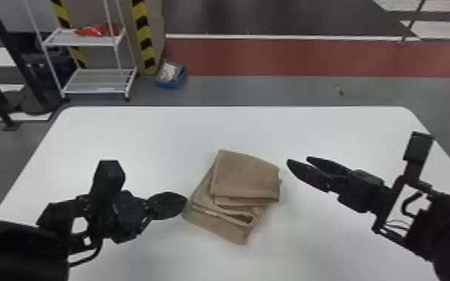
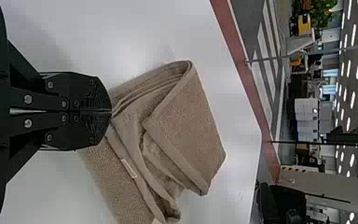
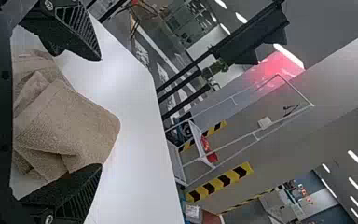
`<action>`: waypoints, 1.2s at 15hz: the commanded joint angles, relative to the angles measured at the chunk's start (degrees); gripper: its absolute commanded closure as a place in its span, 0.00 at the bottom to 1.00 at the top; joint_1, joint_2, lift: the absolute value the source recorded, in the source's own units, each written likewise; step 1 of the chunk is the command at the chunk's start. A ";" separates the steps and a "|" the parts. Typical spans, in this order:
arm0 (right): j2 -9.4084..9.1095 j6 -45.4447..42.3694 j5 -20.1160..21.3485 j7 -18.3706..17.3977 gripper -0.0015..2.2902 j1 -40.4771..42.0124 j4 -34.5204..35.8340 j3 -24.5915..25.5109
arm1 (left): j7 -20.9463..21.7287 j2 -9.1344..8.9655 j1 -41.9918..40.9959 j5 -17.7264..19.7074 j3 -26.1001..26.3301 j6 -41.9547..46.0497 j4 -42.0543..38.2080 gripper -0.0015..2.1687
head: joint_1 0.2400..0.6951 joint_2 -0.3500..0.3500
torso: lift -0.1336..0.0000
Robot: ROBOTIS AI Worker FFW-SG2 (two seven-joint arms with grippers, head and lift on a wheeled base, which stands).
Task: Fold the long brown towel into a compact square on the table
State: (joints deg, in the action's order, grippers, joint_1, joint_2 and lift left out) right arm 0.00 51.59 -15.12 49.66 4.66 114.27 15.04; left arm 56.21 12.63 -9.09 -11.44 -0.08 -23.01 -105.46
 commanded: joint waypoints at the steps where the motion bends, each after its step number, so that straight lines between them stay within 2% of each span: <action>1: -0.05 0.23 4.92 0.00 0.03 -1.67 0.07 -3.35 | 0.12 -0.85 -2.07 0.28 -0.27 -1.38 -2.65 0.99 | 1.00 0.49 | 0.07; 5: -0.05 -1.70 12.83 -0.18 0.03 -5.98 0.07 -10.99 | 0.30 -2.87 -4.01 0.02 -0.36 -3.49 -5.99 0.99 | 1.00 0.52 | 0.07; 6: 0.97 -3.46 14.33 -0.09 0.03 -7.91 -0.63 -13.10 | 0.30 -3.66 -4.53 -0.42 -0.54 -3.49 -6.60 0.99 | 1.00 0.53 | 0.07; 7: 2.72 -4.69 15.73 0.44 0.02 -10.72 -1.95 -15.30 | 0.21 -4.72 -5.24 -0.95 -0.71 -3.49 -7.22 0.99 | 1.00 0.54 | 0.07; 9: 5.62 -5.22 18.19 4.13 0.02 -15.21 -4.23 -19.25 | 0.12 -6.92 -6.20 -2.53 -0.71 -3.32 -7.83 0.99 | 1.00 0.57 | 0.07; 11: 9.05 -5.22 18.90 8.09 0.03 -17.14 -5.20 -22.51 | 0.04 -8.59 -6.29 -3.50 -0.36 -3.49 -7.92 0.99 | 1.00 0.58 | 0.07; 13: 12.65 -5.22 19.07 10.37 0.04 -17.40 -5.55 -24.26 | -0.14 -10.61 -6.38 -5.26 0.34 -3.32 -8.19 0.99 | 1.00 0.59 | 0.07; 15: 15.38 -5.22 18.28 11.34 0.04 -16.35 -5.29 -24.88 | -2.16 -11.40 -5.76 -5.70 0.61 -2.26 -7.92 0.99 | 1.00 0.56 | 0.07; 18: 17.66 -5.57 17.23 12.04 0.04 -13.62 -3.62 -23.21 | -1.55 -10.69 -1.11 -6.14 -2.73 -1.38 -4.58 0.99 | 1.00 0.53 | 0.07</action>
State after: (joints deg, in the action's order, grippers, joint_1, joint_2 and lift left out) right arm 16.50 46.24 2.73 61.42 -10.10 109.87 -8.96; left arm 54.47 1.41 -12.40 -17.52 -1.11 -24.68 -111.73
